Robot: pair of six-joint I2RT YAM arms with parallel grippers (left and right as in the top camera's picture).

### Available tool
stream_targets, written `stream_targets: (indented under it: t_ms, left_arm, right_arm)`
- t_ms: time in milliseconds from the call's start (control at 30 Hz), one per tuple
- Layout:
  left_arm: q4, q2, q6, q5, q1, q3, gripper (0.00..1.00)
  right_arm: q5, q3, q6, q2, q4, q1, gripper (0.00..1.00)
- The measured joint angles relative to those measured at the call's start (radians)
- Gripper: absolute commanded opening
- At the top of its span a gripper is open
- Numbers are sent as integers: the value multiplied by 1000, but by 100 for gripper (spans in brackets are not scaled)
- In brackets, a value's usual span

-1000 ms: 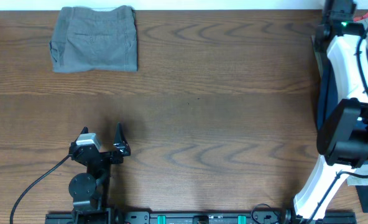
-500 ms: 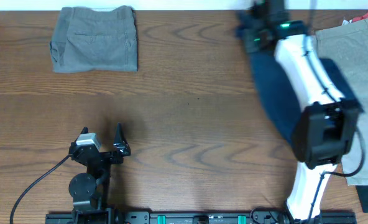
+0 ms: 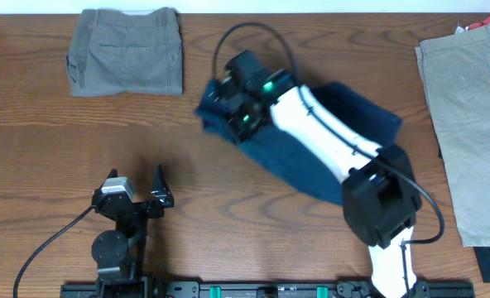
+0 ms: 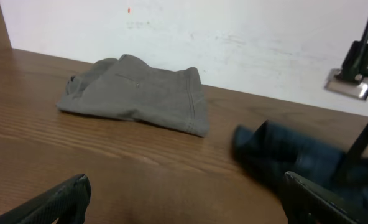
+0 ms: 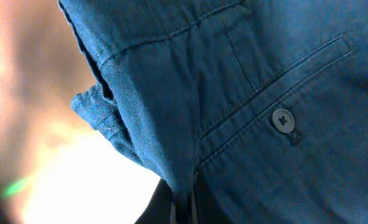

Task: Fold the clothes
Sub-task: 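Pull the dark blue shorts leftward with the right gripper onto the table center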

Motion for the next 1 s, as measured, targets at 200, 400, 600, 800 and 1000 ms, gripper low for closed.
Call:
stream_targets:
  t_ms: [200,400,600,800,1000]
  left_arm:
    - [0,0,0,0,0,0,98]
    - [0,0,0,0,0,0,98]
    - [0,0,0,0,0,0,98]
    - [0,0,0,0,0,0,98]
    - [0,0,0,0,0,0,98]
  right_arm:
    - [-39,0,-1,0,-75,106,79]
    - [-11,0,11,0,-143,108,95]
    - [192,-1,125,-55,-249,-10,99]
    - [489,-1,277,-157,-362,-248,99]
    - [501,-72,333,-159,-396,-503,99]
